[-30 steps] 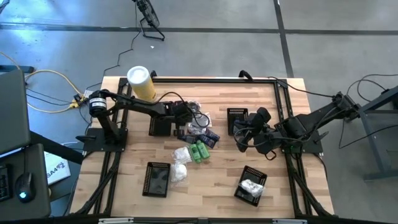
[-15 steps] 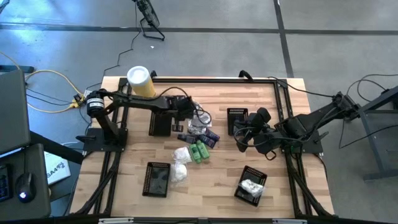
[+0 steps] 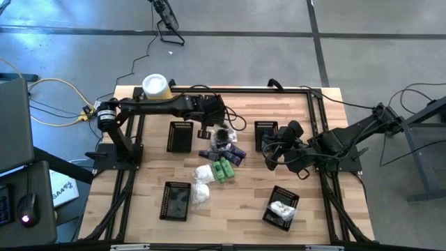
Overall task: Pick & Place Travel size toiletries
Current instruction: Put the black hairbrush into the top left black basket
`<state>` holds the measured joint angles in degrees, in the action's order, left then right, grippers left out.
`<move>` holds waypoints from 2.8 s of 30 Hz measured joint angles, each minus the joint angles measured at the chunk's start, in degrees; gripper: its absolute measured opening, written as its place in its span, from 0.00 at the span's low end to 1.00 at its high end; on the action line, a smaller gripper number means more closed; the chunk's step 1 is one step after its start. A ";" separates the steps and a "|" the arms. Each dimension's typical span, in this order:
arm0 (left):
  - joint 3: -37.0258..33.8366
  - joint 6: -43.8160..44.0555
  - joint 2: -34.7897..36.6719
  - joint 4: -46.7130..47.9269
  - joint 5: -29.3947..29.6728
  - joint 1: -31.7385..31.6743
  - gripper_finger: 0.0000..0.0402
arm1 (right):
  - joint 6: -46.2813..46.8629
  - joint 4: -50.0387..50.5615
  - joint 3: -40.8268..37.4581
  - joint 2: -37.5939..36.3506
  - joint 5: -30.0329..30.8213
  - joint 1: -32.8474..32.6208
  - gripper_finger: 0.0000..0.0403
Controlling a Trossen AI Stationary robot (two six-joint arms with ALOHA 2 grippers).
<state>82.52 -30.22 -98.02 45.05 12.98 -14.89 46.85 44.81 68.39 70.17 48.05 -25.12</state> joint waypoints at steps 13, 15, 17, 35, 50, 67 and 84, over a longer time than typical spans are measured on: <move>2.87 0.66 9.53 8.49 3.03 1.54 0.00 | -0.05 -0.01 0.00 0.00 0.25 -0.01 0.01; 2.87 1.24 11.86 9.65 3.03 1.55 0.00 | 0.02 -0.02 0.00 0.00 0.58 -0.01 0.01; 2.89 2.04 14.23 11.65 3.03 1.44 0.00 | 0.02 -0.16 0.00 0.00 0.61 0.01 0.01; 1.33 13.97 24.76 30.80 7.53 1.88 0.00 | -0.01 -1.55 -0.01 0.00 1.44 2.46 0.01; -19.81 27.18 37.77 18.78 10.68 8.24 0.00 | -0.11 -2.81 -0.01 0.00 1.31 2.68 0.01; -37.53 27.48 41.29 2.83 20.47 8.17 0.00 | -0.16 -4.84 -0.01 0.45 1.38 2.68 0.01; -36.02 23.85 41.29 0.81 29.46 8.15 0.00 | -0.13 -4.98 -0.01 0.48 1.31 2.77 0.01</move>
<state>46.50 -6.37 -56.73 45.87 42.43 -6.74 46.72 39.82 68.38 70.65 49.36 -22.35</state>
